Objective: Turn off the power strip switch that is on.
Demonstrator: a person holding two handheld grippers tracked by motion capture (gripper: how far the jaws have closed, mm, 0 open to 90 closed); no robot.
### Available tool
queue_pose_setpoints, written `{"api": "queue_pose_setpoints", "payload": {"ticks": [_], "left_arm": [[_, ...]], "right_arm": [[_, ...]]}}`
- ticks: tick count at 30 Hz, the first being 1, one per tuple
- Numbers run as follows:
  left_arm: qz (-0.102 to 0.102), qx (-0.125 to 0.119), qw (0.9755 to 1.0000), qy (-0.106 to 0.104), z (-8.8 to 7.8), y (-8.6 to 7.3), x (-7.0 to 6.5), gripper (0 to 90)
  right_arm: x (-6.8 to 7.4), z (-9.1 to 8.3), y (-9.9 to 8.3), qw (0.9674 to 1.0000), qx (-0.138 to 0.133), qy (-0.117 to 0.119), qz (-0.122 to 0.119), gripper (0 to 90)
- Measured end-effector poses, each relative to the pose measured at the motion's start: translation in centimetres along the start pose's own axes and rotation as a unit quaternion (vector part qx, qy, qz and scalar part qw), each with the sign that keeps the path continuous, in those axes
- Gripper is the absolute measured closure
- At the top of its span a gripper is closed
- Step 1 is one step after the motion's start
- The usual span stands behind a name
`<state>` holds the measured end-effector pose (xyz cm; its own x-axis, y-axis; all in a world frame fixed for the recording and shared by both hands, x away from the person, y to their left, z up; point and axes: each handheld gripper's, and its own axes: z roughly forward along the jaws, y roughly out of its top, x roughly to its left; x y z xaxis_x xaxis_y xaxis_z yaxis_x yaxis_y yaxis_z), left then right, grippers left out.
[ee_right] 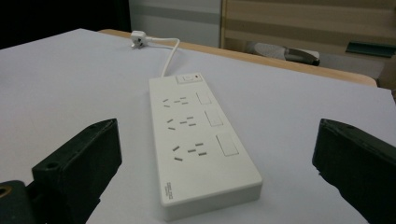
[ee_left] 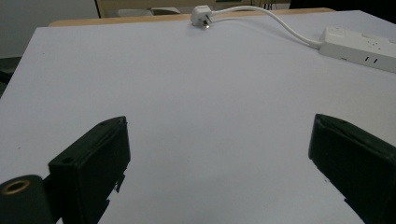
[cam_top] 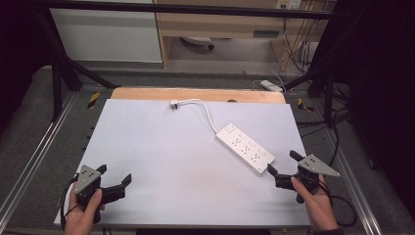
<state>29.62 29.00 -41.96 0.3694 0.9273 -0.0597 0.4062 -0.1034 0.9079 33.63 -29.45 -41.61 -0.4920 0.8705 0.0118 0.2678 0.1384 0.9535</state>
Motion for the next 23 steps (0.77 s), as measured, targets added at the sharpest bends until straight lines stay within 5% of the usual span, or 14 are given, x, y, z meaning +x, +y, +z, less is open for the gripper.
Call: {"api": "queue_pose_setpoints", "payload": {"ticks": [14, 23], "left_arm": [[0.001, 0.001, 1.0000, 0.000, 0.0, 0.0, 0.0, 5.8], [0.003, 0.005, 1.0000, -0.002, 0.1, 0.0, -0.1, 5.8]], "right_arm": [[-0.9, 0.3, -2.3, 0.9987, 0.048, 0.007, 0.017, 2.1], [-0.2, 1.9, -3.1, 0.9941, 0.105, 0.023, 0.012, 2.7]]}}
